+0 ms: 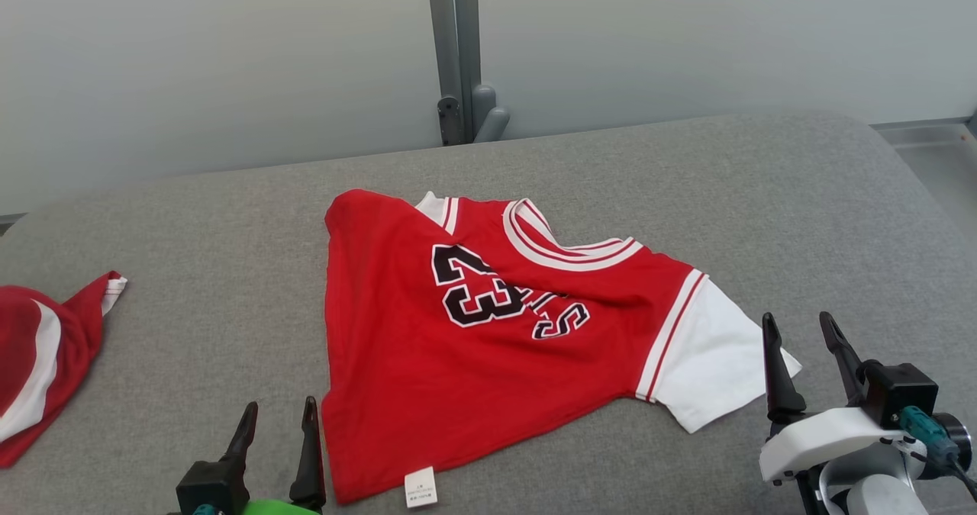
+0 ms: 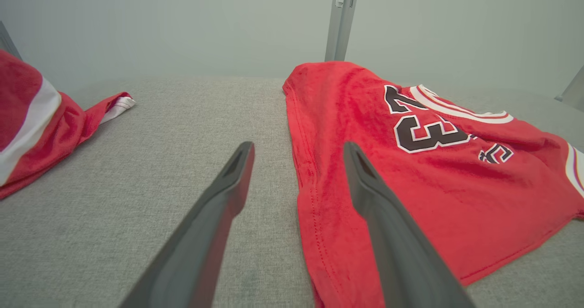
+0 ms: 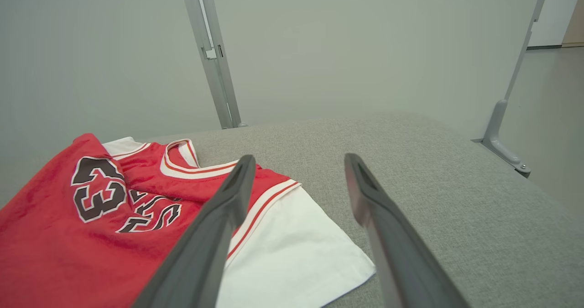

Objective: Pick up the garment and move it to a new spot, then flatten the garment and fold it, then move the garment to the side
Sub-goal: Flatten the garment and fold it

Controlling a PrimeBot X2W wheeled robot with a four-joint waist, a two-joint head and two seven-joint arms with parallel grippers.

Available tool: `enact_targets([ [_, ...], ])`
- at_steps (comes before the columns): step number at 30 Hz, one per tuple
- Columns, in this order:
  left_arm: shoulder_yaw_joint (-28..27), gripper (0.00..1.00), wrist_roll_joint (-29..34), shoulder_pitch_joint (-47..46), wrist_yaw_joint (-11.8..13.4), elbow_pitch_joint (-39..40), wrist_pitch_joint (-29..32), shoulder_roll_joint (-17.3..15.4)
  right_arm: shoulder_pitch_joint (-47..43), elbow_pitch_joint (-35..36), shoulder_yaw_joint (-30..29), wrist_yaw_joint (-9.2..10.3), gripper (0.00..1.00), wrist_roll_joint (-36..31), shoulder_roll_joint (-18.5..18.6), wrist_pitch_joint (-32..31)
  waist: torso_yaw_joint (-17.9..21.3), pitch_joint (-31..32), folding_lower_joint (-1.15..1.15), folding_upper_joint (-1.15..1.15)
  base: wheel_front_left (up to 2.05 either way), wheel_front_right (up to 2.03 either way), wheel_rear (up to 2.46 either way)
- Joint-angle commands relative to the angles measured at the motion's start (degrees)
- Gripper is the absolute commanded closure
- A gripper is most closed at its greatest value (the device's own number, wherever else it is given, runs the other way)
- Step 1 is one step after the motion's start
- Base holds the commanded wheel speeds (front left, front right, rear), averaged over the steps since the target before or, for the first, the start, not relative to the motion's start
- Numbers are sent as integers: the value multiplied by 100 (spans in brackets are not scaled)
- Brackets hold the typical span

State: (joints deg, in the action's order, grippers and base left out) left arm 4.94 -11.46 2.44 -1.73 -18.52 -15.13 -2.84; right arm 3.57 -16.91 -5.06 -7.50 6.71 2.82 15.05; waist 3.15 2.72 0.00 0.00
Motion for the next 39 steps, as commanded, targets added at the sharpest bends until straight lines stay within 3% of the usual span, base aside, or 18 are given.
enact_targets([
  [1, -31, 0, 22, 76, 38, 32, -2, -12, -96, 31, 30, 2, 0, -89, 20, 18, -27, 33, 0, 0, 0, 0, 0],
  [28, -33, 0, 93, -78, 22, 54, -2, -11, -215, 195, 624, 2, 0, -438, 24, 18, -194, -96, 0, 0, 0, 0, 0],
  [39, 478, 0, -580, -167, -327, -787, -1, -12, -139, 28, 419, 2, 0, -351, 21, 18, -96, -315, 0, 0, 0, 0, 0],
])
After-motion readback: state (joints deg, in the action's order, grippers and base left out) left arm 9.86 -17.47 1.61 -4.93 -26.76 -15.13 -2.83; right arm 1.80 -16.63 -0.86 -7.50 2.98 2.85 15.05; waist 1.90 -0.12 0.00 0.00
